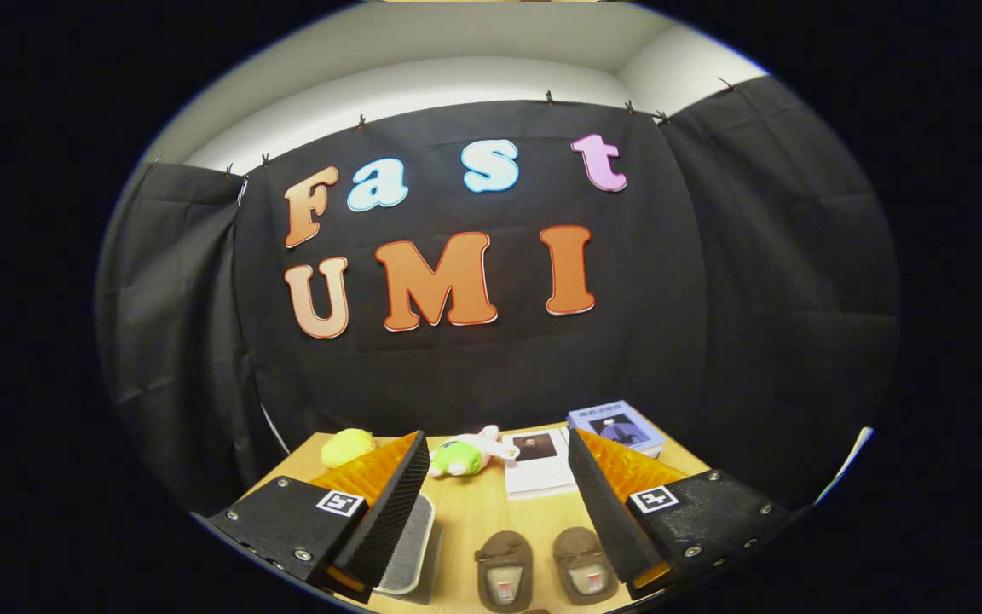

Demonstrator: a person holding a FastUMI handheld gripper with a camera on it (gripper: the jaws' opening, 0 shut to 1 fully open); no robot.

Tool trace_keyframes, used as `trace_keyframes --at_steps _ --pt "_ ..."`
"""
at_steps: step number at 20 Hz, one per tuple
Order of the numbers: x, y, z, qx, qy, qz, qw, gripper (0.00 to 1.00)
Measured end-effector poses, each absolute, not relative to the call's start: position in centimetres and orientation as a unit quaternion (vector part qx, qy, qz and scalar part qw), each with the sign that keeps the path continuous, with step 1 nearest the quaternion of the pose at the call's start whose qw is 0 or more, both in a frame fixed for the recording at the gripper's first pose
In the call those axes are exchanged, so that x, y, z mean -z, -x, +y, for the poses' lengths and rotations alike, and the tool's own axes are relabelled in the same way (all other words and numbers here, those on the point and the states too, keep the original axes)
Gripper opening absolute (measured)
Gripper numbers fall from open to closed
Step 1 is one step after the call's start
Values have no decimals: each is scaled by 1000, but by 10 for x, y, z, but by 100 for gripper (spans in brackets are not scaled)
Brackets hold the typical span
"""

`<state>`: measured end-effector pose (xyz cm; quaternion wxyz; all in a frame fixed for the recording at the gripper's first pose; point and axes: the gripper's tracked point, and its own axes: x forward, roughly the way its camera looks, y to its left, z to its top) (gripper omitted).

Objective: Open the storage box then place both shoes into the box .Put the left shoe in first, then the right shoe, with the right side of both shoes facing outward in a uniform manner.

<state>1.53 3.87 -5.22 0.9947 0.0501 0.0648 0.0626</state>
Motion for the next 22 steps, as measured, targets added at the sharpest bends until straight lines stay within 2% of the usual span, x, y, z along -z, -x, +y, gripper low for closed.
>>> trace_keyframes --at_steps 10,22 --pt "180 -16 104 -187 -210 245 928 98" --pt "277 -22 145 -236 -381 355 820 98"
